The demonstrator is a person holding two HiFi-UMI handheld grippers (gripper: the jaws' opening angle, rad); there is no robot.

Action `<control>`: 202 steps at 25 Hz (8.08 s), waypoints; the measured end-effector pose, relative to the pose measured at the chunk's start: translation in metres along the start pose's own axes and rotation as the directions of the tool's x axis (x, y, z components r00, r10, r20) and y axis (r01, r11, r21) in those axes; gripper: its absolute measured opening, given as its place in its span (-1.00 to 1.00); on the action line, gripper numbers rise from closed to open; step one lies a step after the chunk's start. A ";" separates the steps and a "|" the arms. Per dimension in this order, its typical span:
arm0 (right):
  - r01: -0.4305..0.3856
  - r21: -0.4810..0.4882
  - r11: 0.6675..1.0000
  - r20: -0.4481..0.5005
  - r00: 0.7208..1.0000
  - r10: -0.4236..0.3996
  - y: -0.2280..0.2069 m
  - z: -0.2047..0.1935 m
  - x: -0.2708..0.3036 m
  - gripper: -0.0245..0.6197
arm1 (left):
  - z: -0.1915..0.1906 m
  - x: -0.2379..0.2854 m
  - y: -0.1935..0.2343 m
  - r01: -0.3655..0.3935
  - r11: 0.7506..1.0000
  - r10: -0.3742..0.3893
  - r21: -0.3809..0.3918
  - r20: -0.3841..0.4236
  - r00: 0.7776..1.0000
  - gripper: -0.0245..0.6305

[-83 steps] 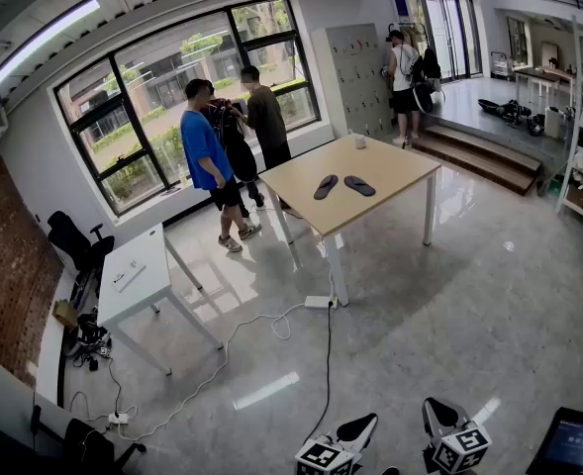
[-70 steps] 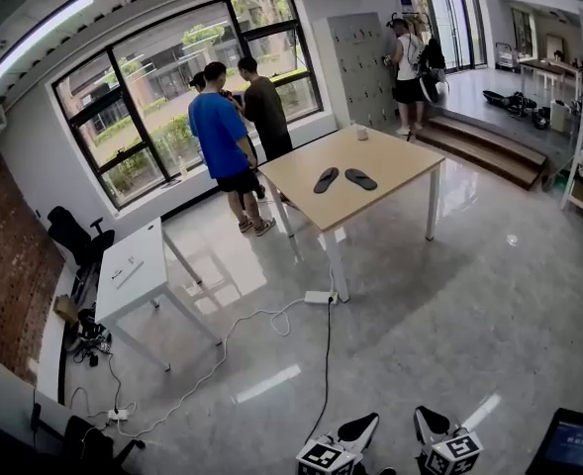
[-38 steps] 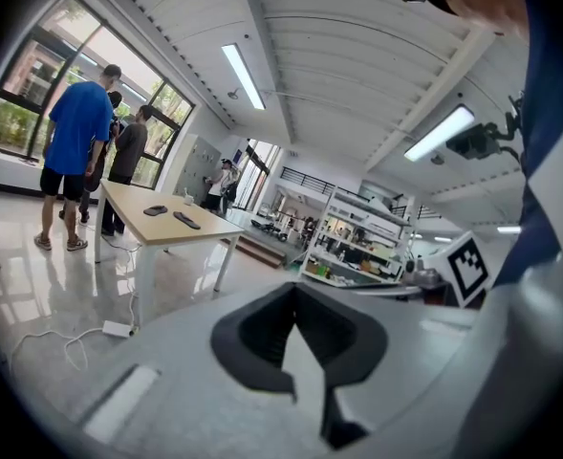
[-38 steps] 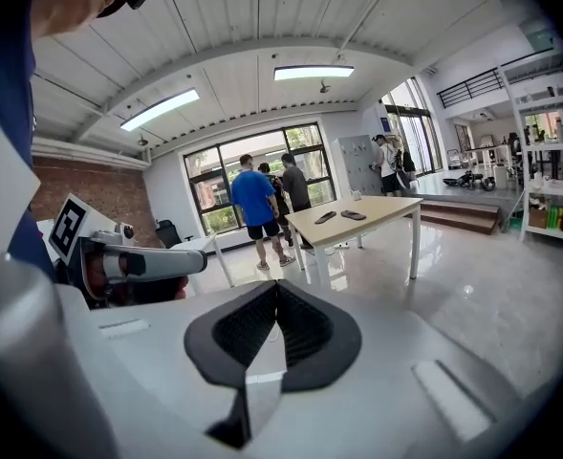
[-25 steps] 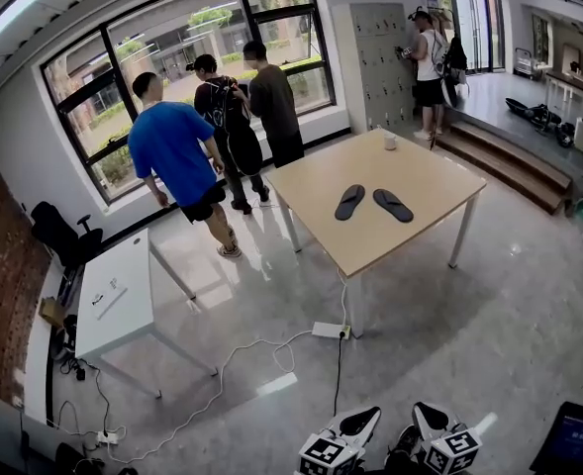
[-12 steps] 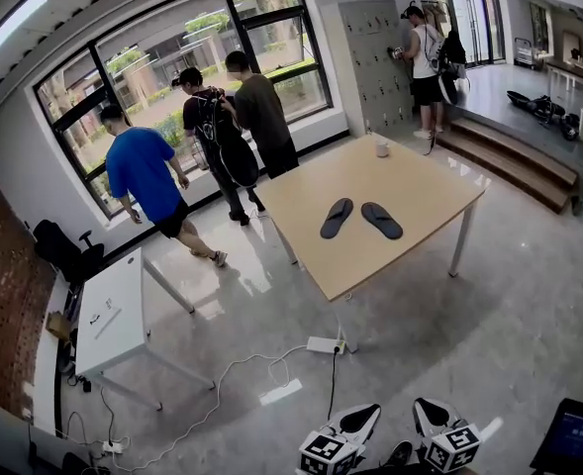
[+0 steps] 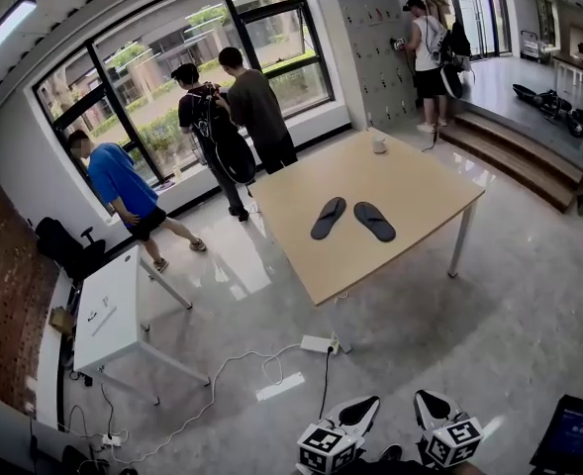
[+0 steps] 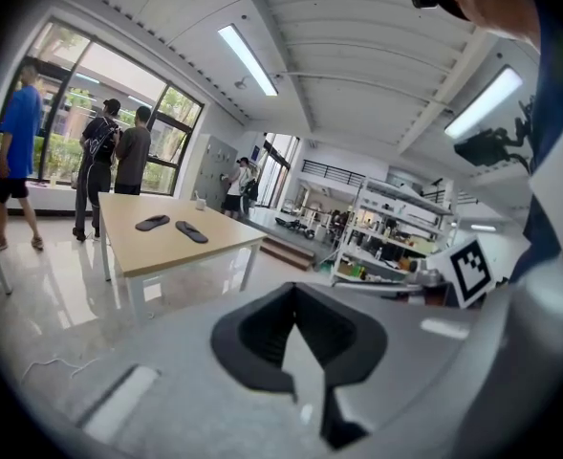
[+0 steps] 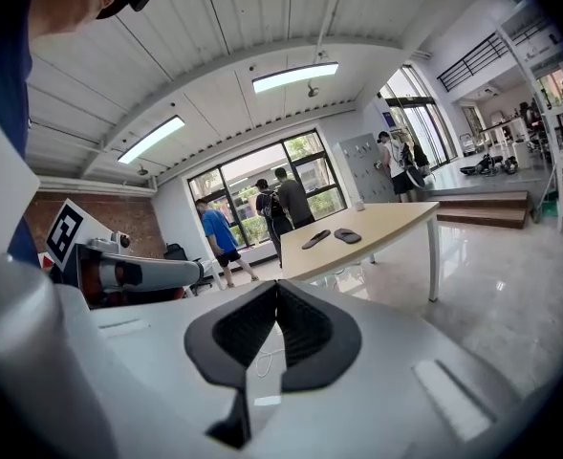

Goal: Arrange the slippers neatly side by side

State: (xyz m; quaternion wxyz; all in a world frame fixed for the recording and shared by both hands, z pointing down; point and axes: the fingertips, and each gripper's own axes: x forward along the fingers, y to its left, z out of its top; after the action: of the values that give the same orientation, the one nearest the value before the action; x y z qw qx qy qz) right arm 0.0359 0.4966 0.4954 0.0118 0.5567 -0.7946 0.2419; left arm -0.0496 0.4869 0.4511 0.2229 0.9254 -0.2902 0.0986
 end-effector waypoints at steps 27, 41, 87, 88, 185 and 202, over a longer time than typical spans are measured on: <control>0.074 -0.041 0.996 0.004 0.997 -0.073 -0.076 0.065 0.075 -0.89 | 0.054 0.098 0.066 0.024 0.999 -0.024 0.026 0.008 1.000 -0.91; 0.108 -0.096 0.989 -0.080 0.990 -0.116 -0.097 0.111 0.175 -0.89 | 0.097 0.144 0.168 0.045 0.997 -0.042 -0.058 0.053 0.998 -0.91; -0.269 -0.040 0.962 -0.143 0.955 0.261 -0.241 0.220 0.401 -0.89 | 0.214 0.320 0.304 -0.370 0.920 0.379 -0.130 0.050 0.924 -0.91; -0.275 -0.042 0.960 -0.149 0.952 0.266 -0.241 0.219 0.406 -0.89 | 0.214 0.320 0.310 -0.377 0.916 0.386 -0.136 0.050 0.921 -0.91; -0.889 -0.364 0.277 -0.885 0.423 0.195 -0.305 0.091 0.645 0.17 | 0.080 0.391 0.639 0.443 0.812 0.202 0.380 -0.896 0.396 0.26; -0.876 -0.377 0.303 -0.885 0.437 0.161 -0.310 0.092 0.653 0.17 | 0.062 0.402 0.583 0.070 0.962 0.192 0.264 -0.837 0.512 0.23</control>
State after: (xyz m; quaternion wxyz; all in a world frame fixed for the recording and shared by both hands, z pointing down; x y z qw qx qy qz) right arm 0.0871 -0.1960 0.7178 0.4841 0.0059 -0.8748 0.0217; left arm -0.0589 -0.1676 0.7291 0.2078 0.7660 -0.1595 0.5870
